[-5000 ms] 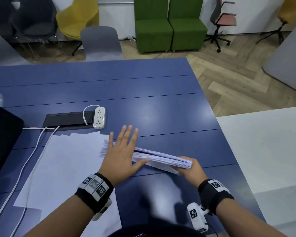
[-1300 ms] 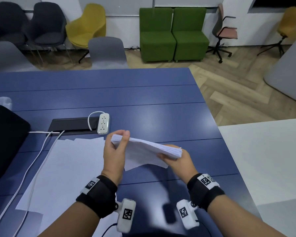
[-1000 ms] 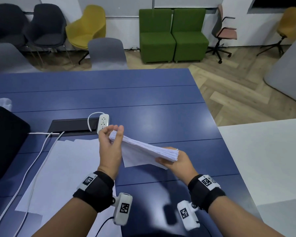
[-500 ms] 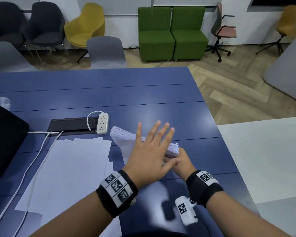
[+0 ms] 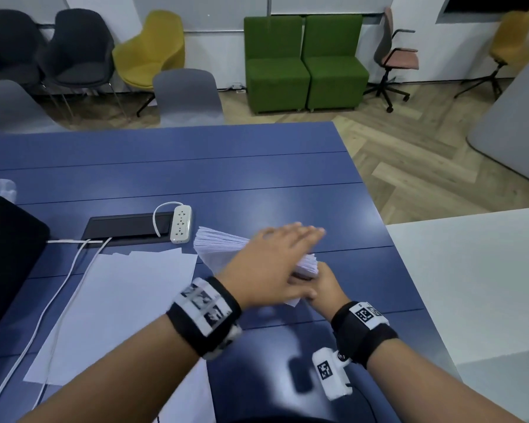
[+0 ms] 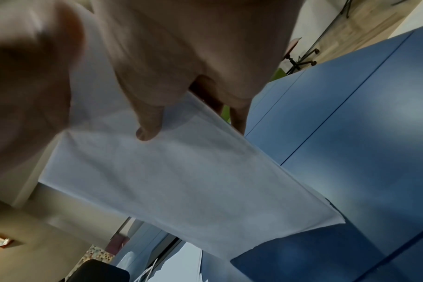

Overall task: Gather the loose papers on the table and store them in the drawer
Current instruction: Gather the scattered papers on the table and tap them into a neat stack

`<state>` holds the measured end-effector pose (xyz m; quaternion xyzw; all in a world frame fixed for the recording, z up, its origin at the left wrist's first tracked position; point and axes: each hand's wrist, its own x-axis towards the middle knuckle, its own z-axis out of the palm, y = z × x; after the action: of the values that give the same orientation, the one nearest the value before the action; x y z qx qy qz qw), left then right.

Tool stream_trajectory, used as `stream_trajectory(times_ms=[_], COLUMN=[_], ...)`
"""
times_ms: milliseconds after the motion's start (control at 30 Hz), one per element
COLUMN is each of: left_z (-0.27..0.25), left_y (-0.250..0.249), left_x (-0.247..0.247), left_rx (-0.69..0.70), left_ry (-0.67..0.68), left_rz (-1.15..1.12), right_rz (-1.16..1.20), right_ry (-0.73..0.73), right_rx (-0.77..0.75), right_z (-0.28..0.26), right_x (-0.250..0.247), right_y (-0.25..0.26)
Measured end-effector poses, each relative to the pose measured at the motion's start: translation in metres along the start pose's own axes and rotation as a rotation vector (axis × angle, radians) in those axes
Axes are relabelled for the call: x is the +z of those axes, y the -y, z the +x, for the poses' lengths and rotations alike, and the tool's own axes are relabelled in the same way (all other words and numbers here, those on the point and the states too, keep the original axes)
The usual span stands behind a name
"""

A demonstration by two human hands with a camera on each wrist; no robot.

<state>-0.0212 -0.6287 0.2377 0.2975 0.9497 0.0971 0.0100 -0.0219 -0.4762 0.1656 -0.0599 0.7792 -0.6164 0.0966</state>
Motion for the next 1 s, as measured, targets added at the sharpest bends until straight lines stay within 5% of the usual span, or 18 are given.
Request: stream_trajectory(times_ms=[133, 233, 400, 500, 700, 833, 933, 1000], left_z=[-0.03, -0.052, -0.072, -0.092, -0.134, -0.167, -0.216, -0.264], left_y=[0.081, 0.114, 0.125, 0.129, 0.141, 0.165, 0.197, 0.221], left_x=[-0.038, -0.051, -0.074, -0.094, -0.128, -0.082, -0.007, 0.053], left_rx=[-0.343, -0.413, -0.346, -0.373, -0.581, -0.725, -1.047, -1.283], left_ry=[0.15, 0.258, 0.083, 0.05, 0.01, -0.116, -0.115, -0.017], left_rz=[0.087, 0.101, 0.038, -0.12, -0.461, -0.735, -0.879, -0.741], right_rz=[-0.044, -0.031, 0.11, 0.146, -0.042, -0.092, -0.113, -0.079], right_ry=[-0.018, -0.049, -0.028, 0.161, 0.348, 0.361, 0.349, 0.336], right_rx=[0.085, 0.137, 0.078, 0.069, 0.068, 0.105, 0.216, 0.325], right_z=[0.0, 0.003, 0.01, 0.012, 0.006, 0.005, 0.007, 0.005], right_x=[-0.017, -0.012, -0.006, -0.01, 0.013, 0.027, 0.028, 0.026], right_y=[-0.015, -0.006, 0.03, 0.039, 0.044, 0.039, 0.019, 0.005])
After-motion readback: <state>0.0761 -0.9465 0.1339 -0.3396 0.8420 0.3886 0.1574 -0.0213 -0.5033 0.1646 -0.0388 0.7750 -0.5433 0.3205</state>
